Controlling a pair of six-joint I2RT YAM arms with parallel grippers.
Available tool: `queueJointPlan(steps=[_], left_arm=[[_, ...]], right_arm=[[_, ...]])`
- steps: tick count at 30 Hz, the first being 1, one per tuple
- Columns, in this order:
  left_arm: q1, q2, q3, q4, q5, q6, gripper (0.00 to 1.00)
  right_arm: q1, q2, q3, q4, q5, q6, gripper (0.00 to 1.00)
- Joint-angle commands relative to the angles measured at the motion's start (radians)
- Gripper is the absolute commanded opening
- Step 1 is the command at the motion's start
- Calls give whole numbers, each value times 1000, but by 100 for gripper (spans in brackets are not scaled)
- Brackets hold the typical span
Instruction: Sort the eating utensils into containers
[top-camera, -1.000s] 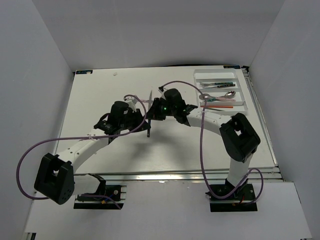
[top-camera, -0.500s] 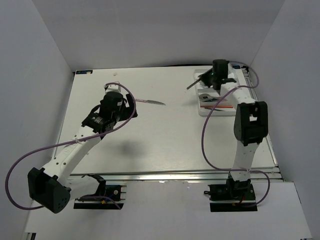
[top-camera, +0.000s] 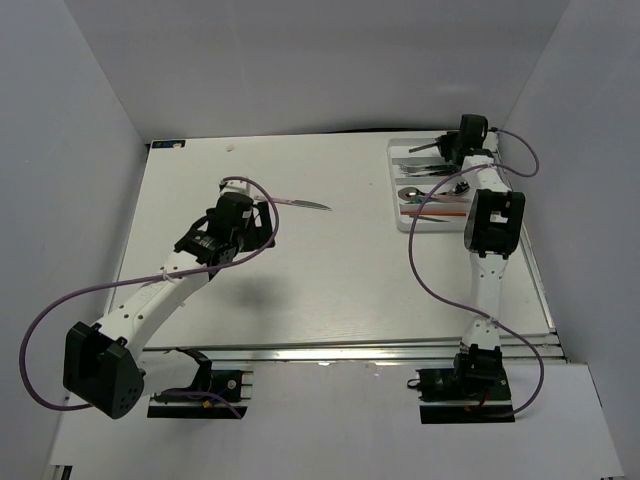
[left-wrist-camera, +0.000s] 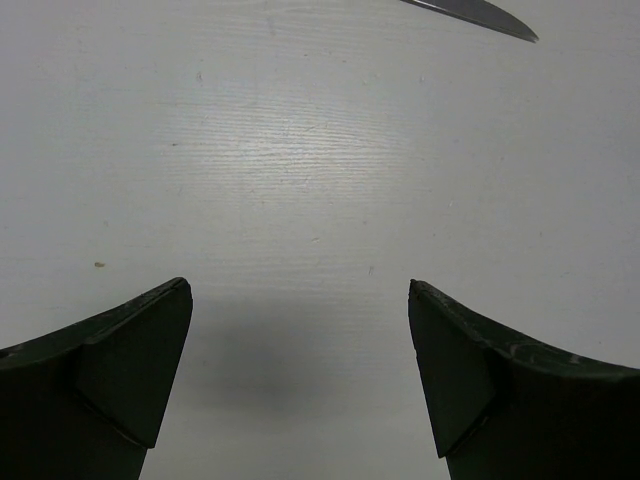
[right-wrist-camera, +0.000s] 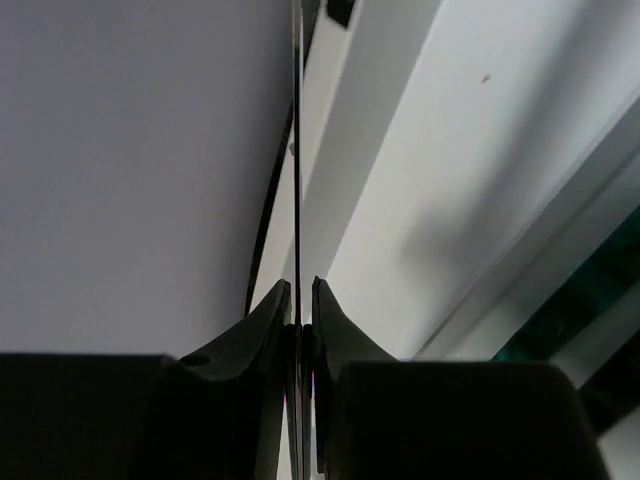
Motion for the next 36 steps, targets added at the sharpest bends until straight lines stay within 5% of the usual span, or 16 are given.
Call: queueJointPlan(steps=[1,5,8,12,14,15,18,29,33,36], left_arm=[[3,-28,-4,43,17,23,98],[3,-45,-27,46,23,18,98],[3,-49,-39,51,39,17,98],[3,-33,-32,45,40,15,98],[1,-22,-27,45,40,11,98],[3,-20,-25,45,39,6,98],[3,-8,-15,42,33,-9,98],[3,167,212,-41,-98,-135,98],[23,308,411,-65,-104,-169,98],[60,487,560,-124,-92,-196,98]], right_arm=[[-3,47,81,170,-59,38,0],[-5,47,23,193,-20,53,0],[-5,51,6,187,-12,50,10],[-2,33,-19,192,-4,53,52],[-2,19,-13,173,1,52,58],[-2,14,-14,172,4,47,74],[-5,-11,-20,149,7,39,89],[-20,-205,-45,-35,13,-23,89],[16,-349,-29,-237,59,-238,89],[92,-565,-227,-298,162,-473,89]])
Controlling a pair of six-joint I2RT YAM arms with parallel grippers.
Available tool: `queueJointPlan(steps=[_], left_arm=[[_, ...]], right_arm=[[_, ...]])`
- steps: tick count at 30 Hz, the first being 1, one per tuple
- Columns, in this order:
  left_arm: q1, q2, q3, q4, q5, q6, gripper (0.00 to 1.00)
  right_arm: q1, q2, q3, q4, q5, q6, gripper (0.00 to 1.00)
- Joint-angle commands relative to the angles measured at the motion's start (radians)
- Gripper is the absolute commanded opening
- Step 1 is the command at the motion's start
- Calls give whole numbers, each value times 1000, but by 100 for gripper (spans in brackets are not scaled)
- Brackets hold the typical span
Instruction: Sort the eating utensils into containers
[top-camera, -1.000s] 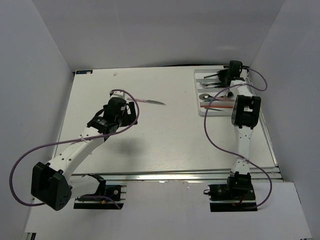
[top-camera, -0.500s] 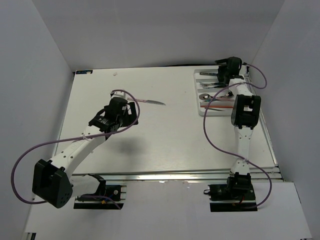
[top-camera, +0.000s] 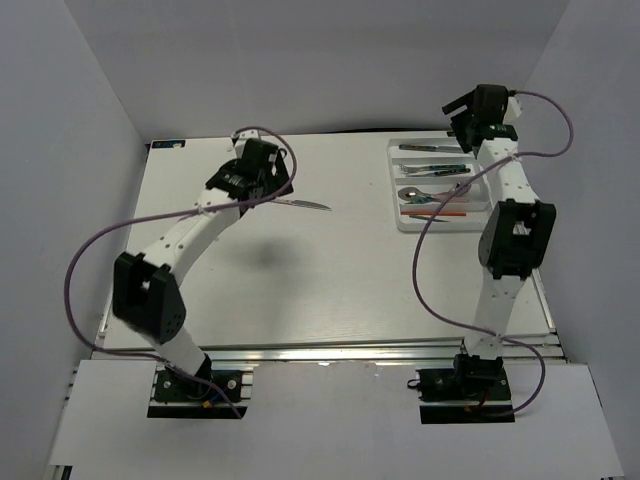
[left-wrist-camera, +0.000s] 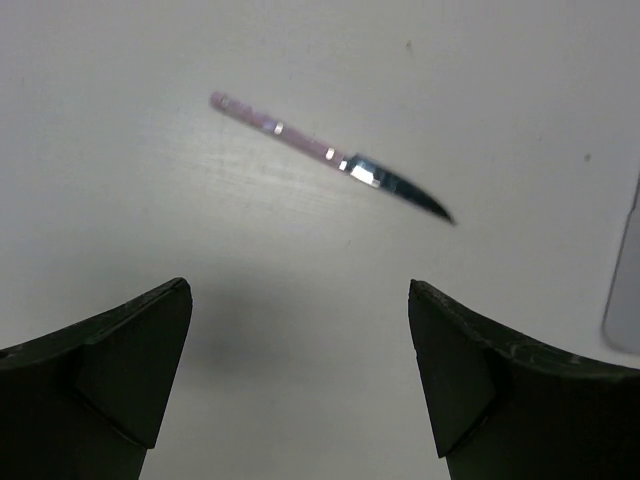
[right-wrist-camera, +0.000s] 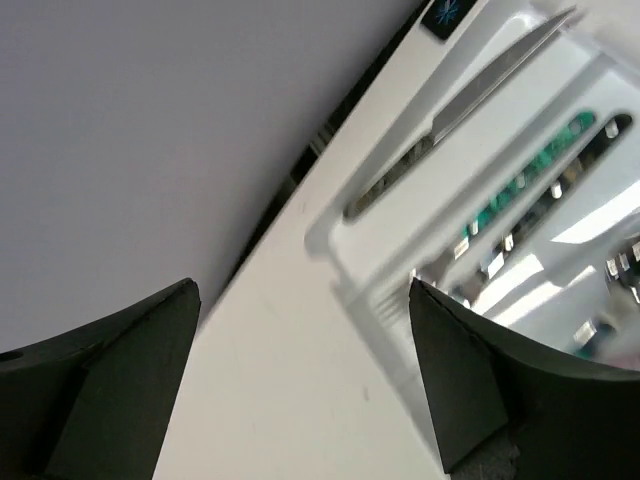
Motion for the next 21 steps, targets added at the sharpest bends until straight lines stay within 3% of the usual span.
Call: queueJointPlan(steps=[1,2,5,8,16,21], left_arm=[[54,153,236,-105,-8,-66,98],[86,266,306,-142,-5,-130,98],[132,493,571,-315,20,-303,98],[130,601,699,-380,-28,-454,98],[94,764,742,-286,-117,-585,98],[71,863,828,-365,-155,-585,98]], right_arm=[[83,-291,-198,-83,27,-272,89],[80,-416,-421,2,-27,-297,89],[84,-645,-807,152,-208,-312,89],[135,-825,-998,242,-219,-328,89],[264,-873,-1019,63,-273,-508,89],[284,-910,-1060,38,-293,-564,89]])
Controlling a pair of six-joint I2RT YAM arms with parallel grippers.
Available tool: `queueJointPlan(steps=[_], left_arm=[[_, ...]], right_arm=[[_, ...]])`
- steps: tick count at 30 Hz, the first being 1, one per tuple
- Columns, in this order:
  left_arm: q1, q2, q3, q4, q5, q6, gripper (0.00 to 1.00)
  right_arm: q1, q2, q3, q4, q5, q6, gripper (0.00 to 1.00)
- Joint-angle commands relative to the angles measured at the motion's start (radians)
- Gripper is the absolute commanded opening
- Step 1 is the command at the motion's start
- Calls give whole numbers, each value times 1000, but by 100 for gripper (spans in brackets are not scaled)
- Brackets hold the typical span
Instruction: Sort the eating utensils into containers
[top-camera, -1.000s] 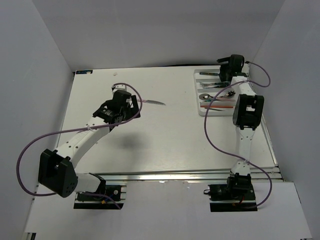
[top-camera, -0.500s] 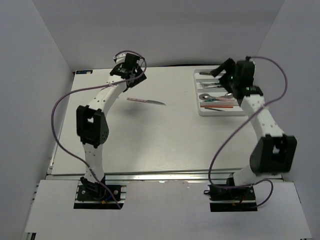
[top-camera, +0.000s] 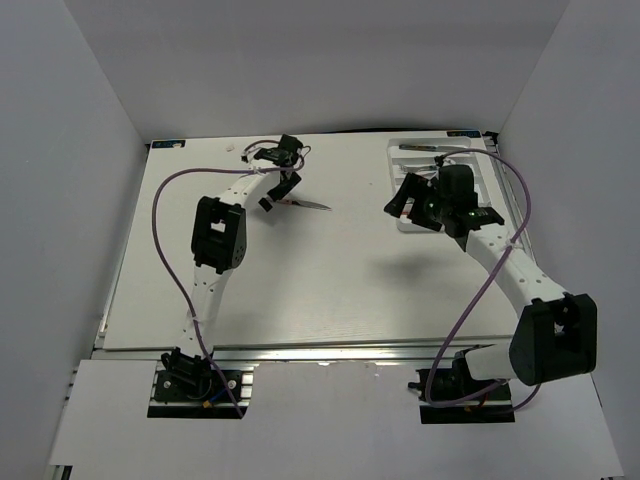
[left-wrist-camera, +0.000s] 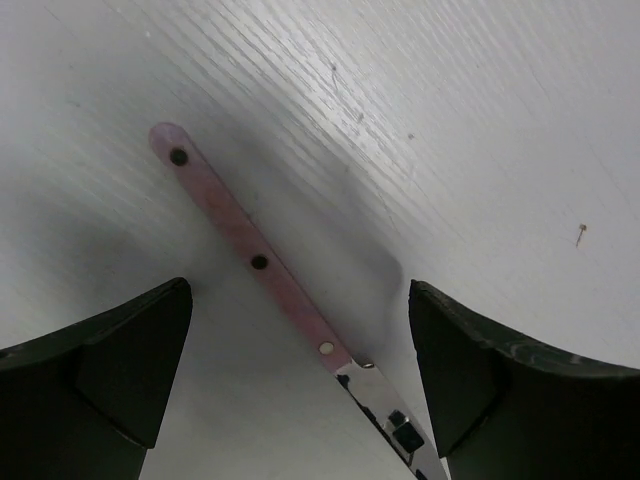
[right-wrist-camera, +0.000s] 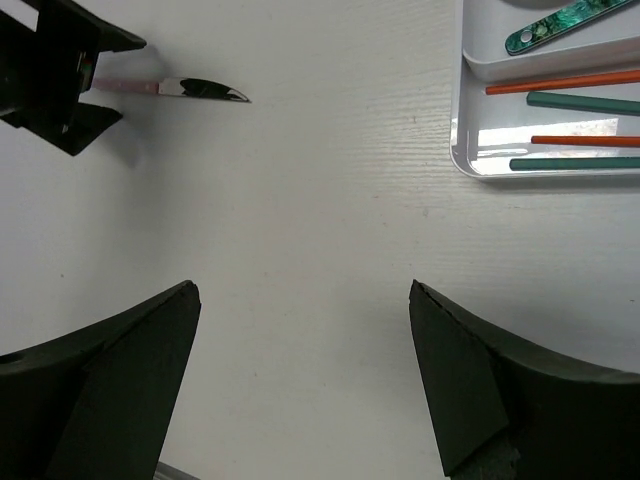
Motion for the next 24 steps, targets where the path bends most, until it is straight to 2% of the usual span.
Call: queueJointPlan(steps=[1,6,7,10,13,15,17,19,22,24], left_arm=[[-17,-1,55,-40,-61,-30,98],[-39,30,24,-72,-90,0,88],[-41,31,9,-77,-87,3,76],[-45,31,-43,-77,-70,3,57],[-45,51,-65,-74,-14,20,45],[-47,80,-46,-103,6,37,31],[-53,86,-68,-108,26,57,25],[-57,65,-120,-77,57,77,23],[-63,-10,-285,9,95,92,3],[-73,-59,-421,97,143,114,0]], right_arm=[[-3,-61,-24,-8,-24,-82,89],[-5,-113,-47,-3,-30,-117,89],[-3,-118,-47,-5,-30,-119,89],[-3,-147,-58,-2,-41,-121,89],[-9,-166,-76,7,-61,-127,89],[-12,-176,-93,12,-70,-131,89],[-15,-190,-107,21,-85,-137,89],[-17,-193,-118,24,-102,-140,89],[-18,-193,-122,33,-140,-141,89],[-17,-192,-126,36,-150,-139,89]])
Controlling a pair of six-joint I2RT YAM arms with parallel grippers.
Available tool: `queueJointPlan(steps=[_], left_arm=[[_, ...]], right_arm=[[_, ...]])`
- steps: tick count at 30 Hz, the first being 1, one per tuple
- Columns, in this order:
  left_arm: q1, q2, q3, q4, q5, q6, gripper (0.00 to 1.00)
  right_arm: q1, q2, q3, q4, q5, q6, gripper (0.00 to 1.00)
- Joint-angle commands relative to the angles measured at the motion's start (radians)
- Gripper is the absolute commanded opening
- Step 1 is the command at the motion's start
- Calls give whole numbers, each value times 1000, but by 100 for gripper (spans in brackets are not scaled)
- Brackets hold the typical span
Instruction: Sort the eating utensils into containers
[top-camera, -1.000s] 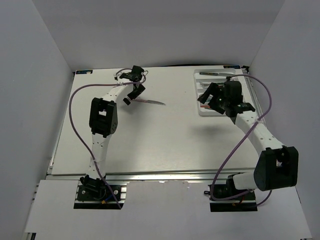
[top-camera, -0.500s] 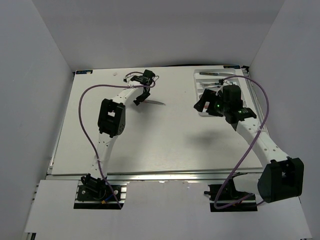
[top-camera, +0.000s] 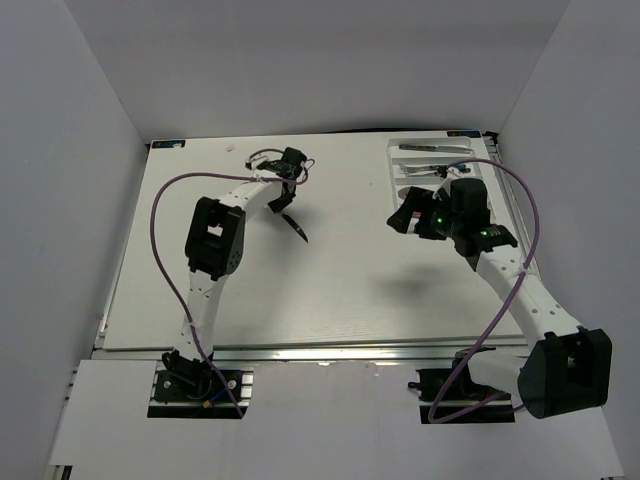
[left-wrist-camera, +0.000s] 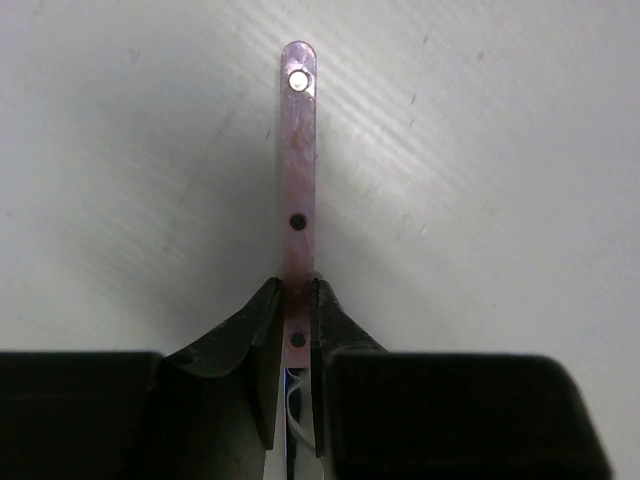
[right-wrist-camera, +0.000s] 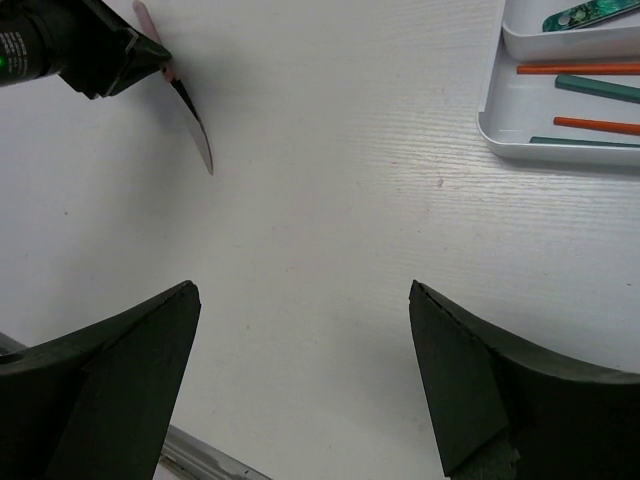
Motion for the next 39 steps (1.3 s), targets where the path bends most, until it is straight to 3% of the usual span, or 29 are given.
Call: queueJointPlan(steps=[1,4,7,10,15,22,30,39], left_arm=[[-27,-16,-233,35,205,61,0],[-51,-95,-336,118,233,109,0],[-93,-250,-466,278,238,224,0],[-142,-404,-590,416,219,319,0],[-153,-594,-810,701,412,413,0],[-197,-689,-939,870,641,470,0],[-239,-729,-985,947,764,474,0],[-277,-746,-973,968,802,459,0]], right_arm=[[-2,-18,-8,40,-57,-23,89],[-4,-17,-25,71,-156,-15,89],[-10,6,-76,184,-346,40,89],[-8,30,-117,311,-427,108,89],[-10,80,-142,479,-370,282,86],[30,266,-151,612,-279,473,81],[169,414,-65,639,-227,477,82],[200,480,-53,638,-152,496,75]])
